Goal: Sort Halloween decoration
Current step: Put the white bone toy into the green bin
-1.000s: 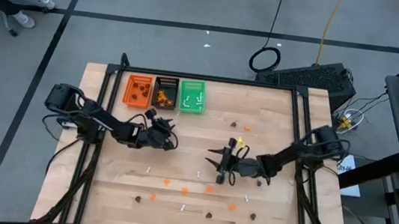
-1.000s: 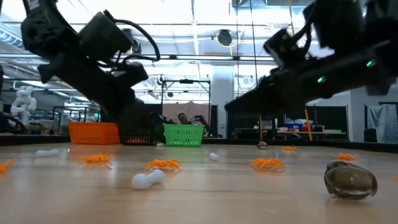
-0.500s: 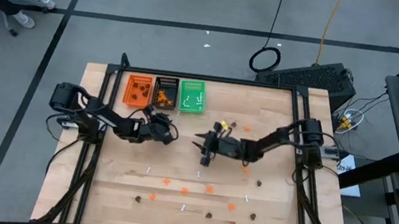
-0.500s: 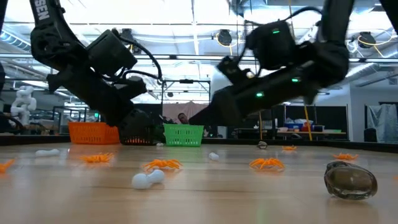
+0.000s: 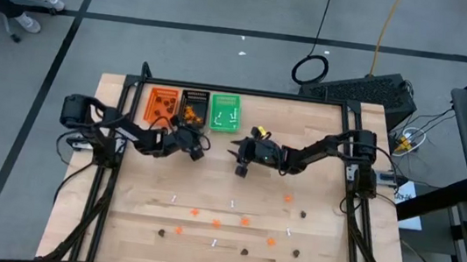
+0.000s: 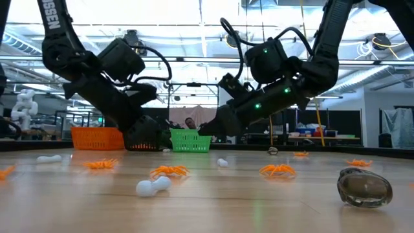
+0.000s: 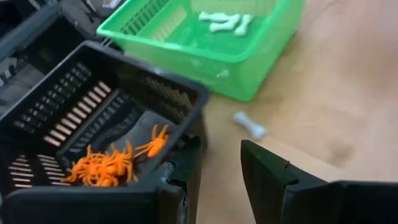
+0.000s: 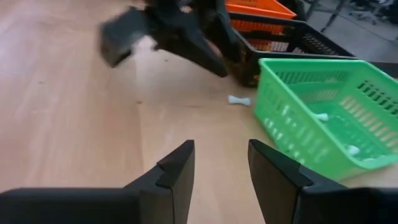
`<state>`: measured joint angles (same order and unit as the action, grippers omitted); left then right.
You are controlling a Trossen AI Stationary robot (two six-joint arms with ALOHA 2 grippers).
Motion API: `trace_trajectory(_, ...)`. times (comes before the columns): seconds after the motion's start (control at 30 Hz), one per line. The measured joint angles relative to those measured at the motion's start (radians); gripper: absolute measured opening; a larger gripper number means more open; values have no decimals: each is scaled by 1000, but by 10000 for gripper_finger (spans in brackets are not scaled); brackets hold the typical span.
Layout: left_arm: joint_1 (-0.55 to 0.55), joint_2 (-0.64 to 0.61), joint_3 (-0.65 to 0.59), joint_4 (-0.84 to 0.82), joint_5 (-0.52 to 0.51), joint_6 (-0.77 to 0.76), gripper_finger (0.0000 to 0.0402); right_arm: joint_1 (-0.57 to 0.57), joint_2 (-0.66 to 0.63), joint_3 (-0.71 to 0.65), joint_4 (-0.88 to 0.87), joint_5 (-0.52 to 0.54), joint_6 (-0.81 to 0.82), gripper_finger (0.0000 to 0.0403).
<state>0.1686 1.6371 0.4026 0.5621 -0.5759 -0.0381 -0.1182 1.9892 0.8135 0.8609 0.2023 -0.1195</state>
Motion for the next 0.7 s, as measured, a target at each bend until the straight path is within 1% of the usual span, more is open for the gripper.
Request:
trace_trajectory(0.1,31,0,0,3,25,17,112,-5,0,0,-1,-23,1,137)
trace_trajectory(0.33,78,0,0,11,42,74,112,-7,0,0,-1,-23,-17,137)
trace_trajectory(0.4,91,0,0,28,75,89,112,-8,0,0,0,-23,-31,137)
trace_trajectory(0.5,100,0,1,77,168,98,112,-22,0,0,2,-23,-47,137)
trace_trajectory(0.57,100,0,4,86,211,98,112,-40,0,0,2,-22,-50,137)
trace_trajectory(0.7,100,0,8,84,233,97,112,-75,0,0,8,-25,-55,137)
